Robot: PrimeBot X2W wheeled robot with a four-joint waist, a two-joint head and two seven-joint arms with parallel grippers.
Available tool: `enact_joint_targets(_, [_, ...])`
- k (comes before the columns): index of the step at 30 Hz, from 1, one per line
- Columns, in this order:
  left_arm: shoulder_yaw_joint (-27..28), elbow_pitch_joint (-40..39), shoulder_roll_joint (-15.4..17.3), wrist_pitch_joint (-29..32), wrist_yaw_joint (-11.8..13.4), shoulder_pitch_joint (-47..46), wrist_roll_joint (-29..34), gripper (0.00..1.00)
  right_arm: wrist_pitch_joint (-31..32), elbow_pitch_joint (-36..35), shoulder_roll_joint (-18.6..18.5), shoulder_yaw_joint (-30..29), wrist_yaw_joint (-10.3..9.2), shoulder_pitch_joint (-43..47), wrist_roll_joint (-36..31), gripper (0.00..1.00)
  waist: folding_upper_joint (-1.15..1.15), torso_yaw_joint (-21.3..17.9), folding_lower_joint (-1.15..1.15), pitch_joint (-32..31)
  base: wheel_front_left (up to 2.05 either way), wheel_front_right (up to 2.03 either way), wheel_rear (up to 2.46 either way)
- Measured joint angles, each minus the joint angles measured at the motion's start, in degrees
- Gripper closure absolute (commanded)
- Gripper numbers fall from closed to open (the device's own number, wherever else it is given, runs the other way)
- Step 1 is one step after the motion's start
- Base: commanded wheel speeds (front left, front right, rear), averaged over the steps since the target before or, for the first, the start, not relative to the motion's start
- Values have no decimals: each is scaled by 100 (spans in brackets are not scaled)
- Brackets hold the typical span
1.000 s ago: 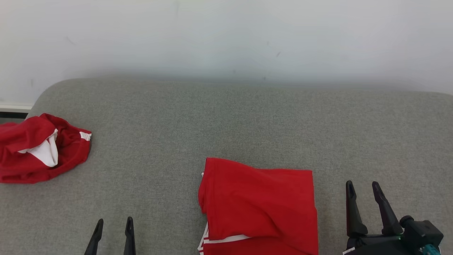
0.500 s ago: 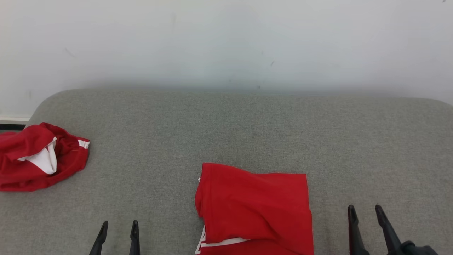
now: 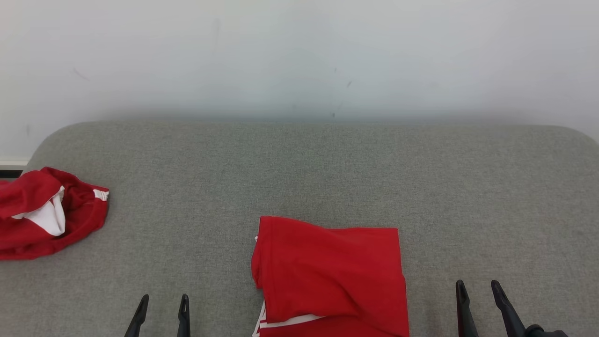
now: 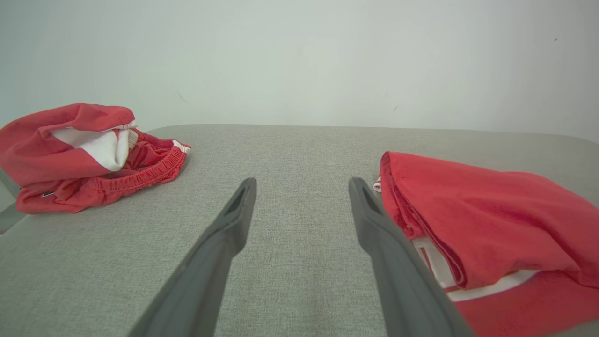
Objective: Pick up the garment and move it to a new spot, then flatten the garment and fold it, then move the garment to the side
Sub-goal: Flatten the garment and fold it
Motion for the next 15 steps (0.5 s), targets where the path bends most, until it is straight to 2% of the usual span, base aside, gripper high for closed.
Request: enact_joint_targets(15, [29, 10, 0, 0, 2, 0, 94, 0, 0, 10, 0, 19, 0, -2, 23, 0, 0, 1, 0, 40, 0, 0, 0])
